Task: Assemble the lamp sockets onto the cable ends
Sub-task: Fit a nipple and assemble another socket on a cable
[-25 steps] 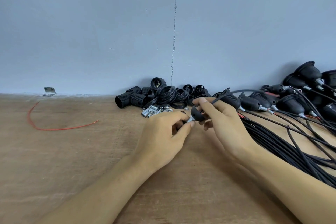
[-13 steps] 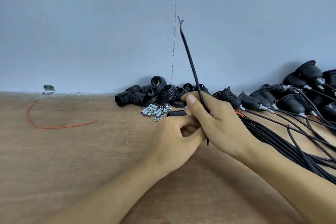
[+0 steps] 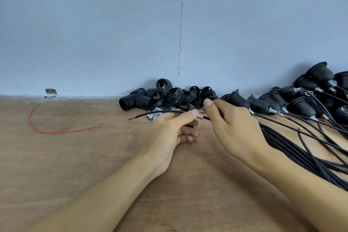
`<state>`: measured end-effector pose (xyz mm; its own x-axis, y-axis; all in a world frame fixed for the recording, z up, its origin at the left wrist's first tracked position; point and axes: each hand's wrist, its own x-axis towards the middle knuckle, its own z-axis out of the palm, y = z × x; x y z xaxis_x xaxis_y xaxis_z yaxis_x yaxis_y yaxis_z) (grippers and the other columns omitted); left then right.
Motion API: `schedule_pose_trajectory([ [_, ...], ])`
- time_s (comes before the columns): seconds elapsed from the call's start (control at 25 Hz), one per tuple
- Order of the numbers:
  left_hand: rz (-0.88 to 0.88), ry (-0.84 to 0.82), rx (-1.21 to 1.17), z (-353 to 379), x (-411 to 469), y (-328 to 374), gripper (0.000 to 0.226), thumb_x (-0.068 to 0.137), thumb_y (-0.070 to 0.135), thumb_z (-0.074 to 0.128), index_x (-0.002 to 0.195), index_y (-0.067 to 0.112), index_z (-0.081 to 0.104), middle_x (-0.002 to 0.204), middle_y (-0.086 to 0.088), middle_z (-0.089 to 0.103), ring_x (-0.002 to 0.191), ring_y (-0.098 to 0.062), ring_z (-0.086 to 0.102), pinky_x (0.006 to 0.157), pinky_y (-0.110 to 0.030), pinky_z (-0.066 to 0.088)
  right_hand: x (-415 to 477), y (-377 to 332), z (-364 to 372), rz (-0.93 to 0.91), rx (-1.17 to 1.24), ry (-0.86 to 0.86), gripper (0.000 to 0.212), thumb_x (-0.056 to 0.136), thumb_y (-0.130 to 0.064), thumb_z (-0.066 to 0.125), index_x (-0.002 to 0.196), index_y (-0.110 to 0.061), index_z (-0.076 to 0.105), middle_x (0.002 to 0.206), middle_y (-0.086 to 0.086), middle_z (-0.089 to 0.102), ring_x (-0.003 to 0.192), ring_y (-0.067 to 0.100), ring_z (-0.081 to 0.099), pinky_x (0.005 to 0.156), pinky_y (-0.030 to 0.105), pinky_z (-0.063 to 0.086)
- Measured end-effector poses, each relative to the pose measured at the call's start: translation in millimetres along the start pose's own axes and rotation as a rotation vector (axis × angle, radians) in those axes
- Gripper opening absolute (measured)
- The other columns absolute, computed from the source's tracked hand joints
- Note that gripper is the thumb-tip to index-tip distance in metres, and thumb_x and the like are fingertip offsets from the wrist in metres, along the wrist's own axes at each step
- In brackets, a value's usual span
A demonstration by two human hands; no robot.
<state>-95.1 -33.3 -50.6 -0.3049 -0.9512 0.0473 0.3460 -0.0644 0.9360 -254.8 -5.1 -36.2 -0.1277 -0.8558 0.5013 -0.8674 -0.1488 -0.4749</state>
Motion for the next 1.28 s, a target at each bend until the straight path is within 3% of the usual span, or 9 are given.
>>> schedule_pose_trajectory([
  [0.08,-0.025,0.042,-0.065,-1.4,0.9,2.0,0.018,0.065,0.032,0.081,0.073,0.015,0.079,0.081,-0.009,0.072,0.061,-0.017,0.068,0.055,-0.023,0.053,4.7,3.0,-0.4,-0.038,-0.244,0.124,0.045,0.101,-0.053,0.036,0.068,-0.024,0.047,0.049,-0.006,0.046,0.053,0.022,0.045,0.05,0.03,0.029],
  [0.2,0.002,0.161,-0.074,-5.8,4.6,2.8,0.007,0.078,0.02,0.08,0.077,0.015,0.075,0.078,-0.007,0.073,0.06,-0.017,0.068,0.055,-0.022,0.053,15.9,14.9,-11.4,-0.062,-0.484,0.189,0.041,0.102,-0.037,0.045,0.064,-0.02,0.049,0.046,-0.002,0.041,0.051,0.031,0.034,0.065,0.036,0.029],
  [0.36,0.04,0.211,-0.016,-9.7,6.8,2.3,0.009,0.092,0.016,0.072,0.087,0.011,0.066,0.079,-0.008,0.073,0.061,-0.02,0.069,0.055,-0.024,0.053,18.5,28.2,-17.7,0.039,-0.702,0.083,0.046,0.102,-0.046,0.036,0.078,-0.018,0.064,0.074,0.004,0.068,0.078,0.031,0.059,0.082,0.04,0.031],
  [0.52,0.028,0.1,-0.01,-1.4,2.3,-2.7,0.008,0.091,0.013,0.072,0.087,0.01,0.067,0.085,-0.015,0.075,0.067,-0.024,0.072,0.058,-0.025,0.056,10.9,14.9,-3.3,-0.143,-0.43,0.076,0.046,0.102,-0.053,0.034,0.094,-0.025,0.069,0.086,-0.004,0.071,0.087,0.024,0.065,0.091,0.037,0.038],
  [0.64,0.029,0.064,-0.02,-0.1,1.6,-3.6,0.008,0.091,0.013,0.072,0.093,0.006,0.068,0.088,-0.015,0.077,0.07,-0.024,0.073,0.061,-0.026,0.056,5.1,11.4,4.4,-0.216,-0.163,0.025,0.034,0.103,-0.049,0.04,0.095,-0.03,0.067,0.084,-0.011,0.066,0.077,0.015,0.061,0.068,0.031,0.042],
  [0.8,0.034,0.083,0.044,-2.4,1.8,-1.4,0.007,0.091,0.017,0.073,0.09,0.011,0.072,0.089,-0.011,0.077,0.066,-0.019,0.069,0.058,-0.026,0.054,11.3,23.1,-0.9,-0.189,-0.156,-0.025,0.046,0.101,-0.05,0.042,0.065,-0.025,0.055,0.066,-0.006,0.051,0.062,0.016,0.051,0.06,0.032,0.034],
  [1.0,0.056,0.12,0.036,-5.5,2.8,-1.7,0.005,0.088,0.016,0.076,0.09,0.013,0.072,0.085,-0.006,0.074,0.062,-0.019,0.066,0.057,-0.026,0.051,22.1,37.3,-14.5,-0.189,-0.388,-0.078,0.045,0.102,-0.05,0.036,0.068,-0.026,0.053,0.068,-0.007,0.047,0.065,0.017,0.047,0.081,0.036,0.036],
  [1.16,0.098,0.063,0.117,-2.9,0.2,-6.2,0.015,0.085,0.018,0.081,0.098,0.02,0.076,0.088,0.001,0.077,0.068,-0.019,0.07,0.062,-0.028,0.051,20.3,39.4,-10.3,-0.104,-0.208,-0.138,0.047,0.102,-0.051,0.037,0.065,-0.024,0.05,0.074,-0.006,0.049,0.069,0.017,0.053,0.065,0.038,0.044],
  [1.28,0.132,0.051,0.17,-2.8,0.3,-8.2,0.013,0.083,0.018,0.083,0.088,0.029,0.08,0.08,0.009,0.073,0.064,-0.015,0.066,0.058,-0.024,0.051,18.1,37.1,-4.2,-0.09,-0.127,-0.141,0.045,0.101,-0.052,0.038,0.068,-0.025,0.053,0.077,-0.007,0.052,0.072,0.013,0.053,0.063,0.037,0.042],
])
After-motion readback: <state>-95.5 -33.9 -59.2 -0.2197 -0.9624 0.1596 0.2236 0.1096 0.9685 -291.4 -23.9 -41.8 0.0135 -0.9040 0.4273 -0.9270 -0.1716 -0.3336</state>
